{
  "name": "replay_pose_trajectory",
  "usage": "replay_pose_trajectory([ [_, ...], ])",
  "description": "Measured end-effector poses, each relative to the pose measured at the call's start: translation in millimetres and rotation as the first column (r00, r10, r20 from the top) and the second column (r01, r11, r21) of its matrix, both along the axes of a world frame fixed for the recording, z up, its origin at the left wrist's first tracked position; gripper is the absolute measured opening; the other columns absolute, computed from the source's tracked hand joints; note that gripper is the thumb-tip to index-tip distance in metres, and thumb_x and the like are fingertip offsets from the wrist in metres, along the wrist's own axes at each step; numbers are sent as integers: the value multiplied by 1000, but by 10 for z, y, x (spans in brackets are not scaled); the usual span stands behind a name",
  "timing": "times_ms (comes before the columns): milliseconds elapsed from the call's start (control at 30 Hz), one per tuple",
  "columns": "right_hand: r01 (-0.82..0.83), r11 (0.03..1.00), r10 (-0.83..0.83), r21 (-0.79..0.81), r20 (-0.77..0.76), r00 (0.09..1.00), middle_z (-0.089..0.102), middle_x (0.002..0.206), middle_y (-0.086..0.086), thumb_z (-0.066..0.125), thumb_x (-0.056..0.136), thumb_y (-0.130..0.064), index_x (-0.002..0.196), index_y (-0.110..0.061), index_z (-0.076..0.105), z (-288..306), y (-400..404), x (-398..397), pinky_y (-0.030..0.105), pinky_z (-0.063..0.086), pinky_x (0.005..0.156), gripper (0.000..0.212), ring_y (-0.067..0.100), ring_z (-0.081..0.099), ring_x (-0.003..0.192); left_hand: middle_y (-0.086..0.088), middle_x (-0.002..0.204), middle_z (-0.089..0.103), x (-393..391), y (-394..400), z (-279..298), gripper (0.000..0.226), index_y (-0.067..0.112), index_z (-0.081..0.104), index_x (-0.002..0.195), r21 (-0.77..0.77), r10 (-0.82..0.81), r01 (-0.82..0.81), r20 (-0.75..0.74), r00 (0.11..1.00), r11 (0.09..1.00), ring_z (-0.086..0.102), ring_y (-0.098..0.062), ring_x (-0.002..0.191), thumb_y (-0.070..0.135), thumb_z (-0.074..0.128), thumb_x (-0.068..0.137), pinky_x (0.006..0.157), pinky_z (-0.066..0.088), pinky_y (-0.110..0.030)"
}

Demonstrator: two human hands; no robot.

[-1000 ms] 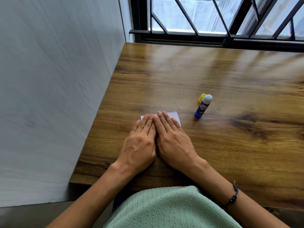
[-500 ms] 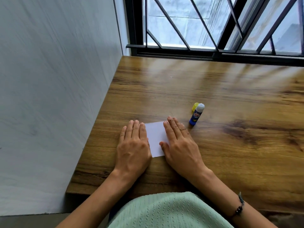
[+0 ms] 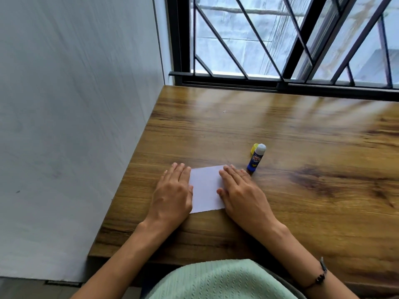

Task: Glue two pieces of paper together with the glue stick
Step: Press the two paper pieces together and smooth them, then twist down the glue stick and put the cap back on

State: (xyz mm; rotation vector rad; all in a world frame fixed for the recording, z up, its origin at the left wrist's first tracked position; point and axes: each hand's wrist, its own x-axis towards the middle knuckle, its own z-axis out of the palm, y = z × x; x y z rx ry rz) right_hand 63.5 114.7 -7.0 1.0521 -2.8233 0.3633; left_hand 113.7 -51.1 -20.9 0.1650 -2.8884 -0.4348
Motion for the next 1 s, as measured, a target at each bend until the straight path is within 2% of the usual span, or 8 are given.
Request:
replay_pose_trajectory([
  [67,50,976,-63,-210,-55,996,68,106,17,61,84,-15,109,-5,60,36,119,53,39,51,86,27,32,62,98,-12,140,44,-6,28,73,47,8,40,133,91,-18,25,-80,997,996,32,-24,134,15,50,87,109,16,-26],
  [167,212,868,-229,-450,16,973,64,79,9,67,78,-5,86,-8,61,37,308,54,25,46,63,10,21,57,70,-7,124,58,-95,156,190,40,12,52,122,212,-57,93,-170,984,973,48,-21,119,12,57,83,97,30,-21],
  [267,375,761,-370,-529,121,921,57,81,1,65,80,-7,91,-11,59,7,429,-64,15,39,62,13,14,51,69,-3,120,61,-295,379,319,39,15,52,122,415,-89,148,-157,984,898,53,-16,109,14,58,83,93,39,-23],
  [333,416,735,-401,-536,151,904,56,83,1,63,81,-7,102,-12,58,-7,459,-162,21,42,65,22,15,51,72,-6,116,62,-478,539,389,41,13,51,123,539,-122,173,-129,984,824,55,-15,102,15,60,82,89,44,-26],
  [533,418,770,-381,-483,178,907,62,93,8,57,81,-1,121,-8,53,-20,392,-333,24,37,77,41,18,50,82,-13,109,61,-847,912,403,39,7,56,118,631,-130,172,-112,985,756,57,-22,91,12,64,79,74,39,-15],
  [700,380,785,-329,-489,190,925,63,100,9,53,81,2,120,-10,54,-1,336,-330,18,35,77,40,17,51,87,-13,88,65,-865,950,339,17,7,64,96,633,-79,161,-155,985,757,57,-24,79,15,61,81,71,42,-28],
  [833,433,639,-284,-635,329,901,60,89,-7,52,90,-17,114,-17,57,44,315,-257,6,40,67,24,0,56,72,-12,93,68,-787,854,368,16,10,63,98,723,-36,139,-156,987,676,62,-23,85,13,60,83,78,51,-33],
  [1000,677,334,209,-656,752,625,67,67,6,35,86,-53,85,-14,64,73,264,-182,25,48,48,49,17,59,55,-7,96,67,-699,795,507,13,16,62,97,851,-46,114,-105,993,512,63,-23,93,13,56,85,85,52,-34],
])
